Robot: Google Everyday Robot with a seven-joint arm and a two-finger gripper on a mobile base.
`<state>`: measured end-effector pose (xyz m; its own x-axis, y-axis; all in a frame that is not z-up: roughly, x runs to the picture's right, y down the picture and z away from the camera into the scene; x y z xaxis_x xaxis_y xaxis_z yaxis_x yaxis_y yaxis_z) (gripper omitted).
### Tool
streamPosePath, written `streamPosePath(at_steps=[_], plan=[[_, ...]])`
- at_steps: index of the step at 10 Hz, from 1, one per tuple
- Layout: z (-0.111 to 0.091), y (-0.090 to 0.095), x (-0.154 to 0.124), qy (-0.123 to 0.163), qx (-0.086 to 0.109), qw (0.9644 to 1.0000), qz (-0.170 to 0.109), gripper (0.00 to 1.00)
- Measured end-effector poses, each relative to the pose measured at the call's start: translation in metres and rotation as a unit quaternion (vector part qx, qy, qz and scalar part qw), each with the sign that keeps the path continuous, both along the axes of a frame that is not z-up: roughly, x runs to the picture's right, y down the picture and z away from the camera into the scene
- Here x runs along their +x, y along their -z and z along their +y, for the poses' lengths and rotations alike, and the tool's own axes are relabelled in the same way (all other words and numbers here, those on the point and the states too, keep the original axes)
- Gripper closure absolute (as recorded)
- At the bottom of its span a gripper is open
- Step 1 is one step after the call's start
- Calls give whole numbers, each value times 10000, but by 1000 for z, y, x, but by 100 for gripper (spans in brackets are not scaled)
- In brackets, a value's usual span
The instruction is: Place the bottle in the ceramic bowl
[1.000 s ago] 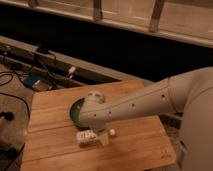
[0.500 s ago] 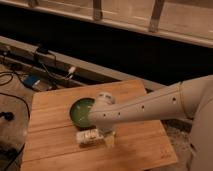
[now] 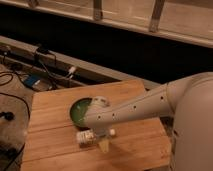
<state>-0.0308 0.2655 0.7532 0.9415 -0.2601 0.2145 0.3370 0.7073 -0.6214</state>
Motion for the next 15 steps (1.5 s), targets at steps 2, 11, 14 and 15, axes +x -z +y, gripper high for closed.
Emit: streamPosePath(at_steps=[2,11,14,15], plan=[[7,-12,-8,-11,-91,9999,-73,22],[-20,0,-10,-229,260,9993,-148,100],[-56,28,2,-152,692,9975,-28,100],[-65,30,-5,-64,788,9968,-90,100]])
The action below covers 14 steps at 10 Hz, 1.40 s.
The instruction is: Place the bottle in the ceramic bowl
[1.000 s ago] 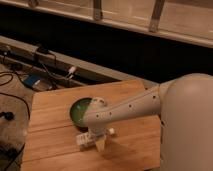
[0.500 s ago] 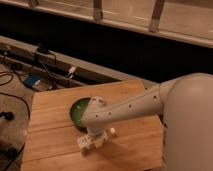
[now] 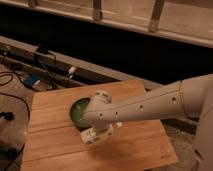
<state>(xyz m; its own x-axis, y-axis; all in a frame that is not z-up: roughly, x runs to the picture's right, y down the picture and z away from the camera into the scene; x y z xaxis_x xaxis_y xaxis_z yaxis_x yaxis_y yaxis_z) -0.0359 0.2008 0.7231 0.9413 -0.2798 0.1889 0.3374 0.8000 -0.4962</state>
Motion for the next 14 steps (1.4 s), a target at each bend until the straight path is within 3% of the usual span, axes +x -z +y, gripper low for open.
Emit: streamPosePath(at_steps=[4,8,11,14], plan=[[-37,-10,-53,510,215,9983,-180,100],[-88,-39,-105,1115,307,9927,-353,100],[-123,-63,-114,1274,329,9903,-448,100],[-127,-66,-117,1301,321,9898,-484,79]])
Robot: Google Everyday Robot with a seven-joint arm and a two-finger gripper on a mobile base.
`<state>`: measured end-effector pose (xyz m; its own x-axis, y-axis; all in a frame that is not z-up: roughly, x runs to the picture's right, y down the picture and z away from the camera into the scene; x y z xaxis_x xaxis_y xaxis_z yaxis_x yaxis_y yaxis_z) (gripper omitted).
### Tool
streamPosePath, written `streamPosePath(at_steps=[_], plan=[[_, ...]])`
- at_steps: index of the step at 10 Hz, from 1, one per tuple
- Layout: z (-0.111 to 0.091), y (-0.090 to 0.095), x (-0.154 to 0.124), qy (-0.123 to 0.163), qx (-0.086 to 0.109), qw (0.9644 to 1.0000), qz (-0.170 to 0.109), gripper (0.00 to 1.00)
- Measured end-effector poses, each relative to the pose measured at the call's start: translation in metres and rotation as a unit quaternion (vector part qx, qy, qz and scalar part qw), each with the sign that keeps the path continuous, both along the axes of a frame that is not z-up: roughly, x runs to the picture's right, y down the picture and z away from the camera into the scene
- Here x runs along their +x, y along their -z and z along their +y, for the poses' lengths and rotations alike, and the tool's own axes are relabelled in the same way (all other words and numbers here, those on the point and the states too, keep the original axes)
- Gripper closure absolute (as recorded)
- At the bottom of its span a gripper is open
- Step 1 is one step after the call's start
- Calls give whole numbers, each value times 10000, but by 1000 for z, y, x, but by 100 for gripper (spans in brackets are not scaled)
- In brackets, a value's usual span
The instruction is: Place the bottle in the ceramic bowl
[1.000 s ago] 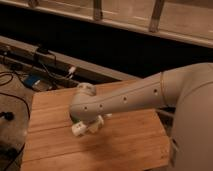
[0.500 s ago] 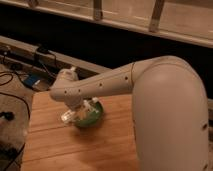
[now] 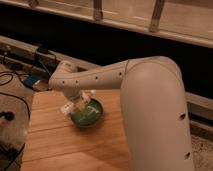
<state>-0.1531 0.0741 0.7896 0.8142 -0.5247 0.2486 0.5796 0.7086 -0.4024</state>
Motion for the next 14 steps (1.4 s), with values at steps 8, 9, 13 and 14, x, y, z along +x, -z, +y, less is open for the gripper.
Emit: streamPosePath(at_steps=[8,9,13,14], plan=[[0,0,0,2,1,10000,1,20],[0,0,0,1,1,10000,1,20],[0,0,1,-3,1,10000,3,20],[0,0,1,-4,1,10000,3,20]])
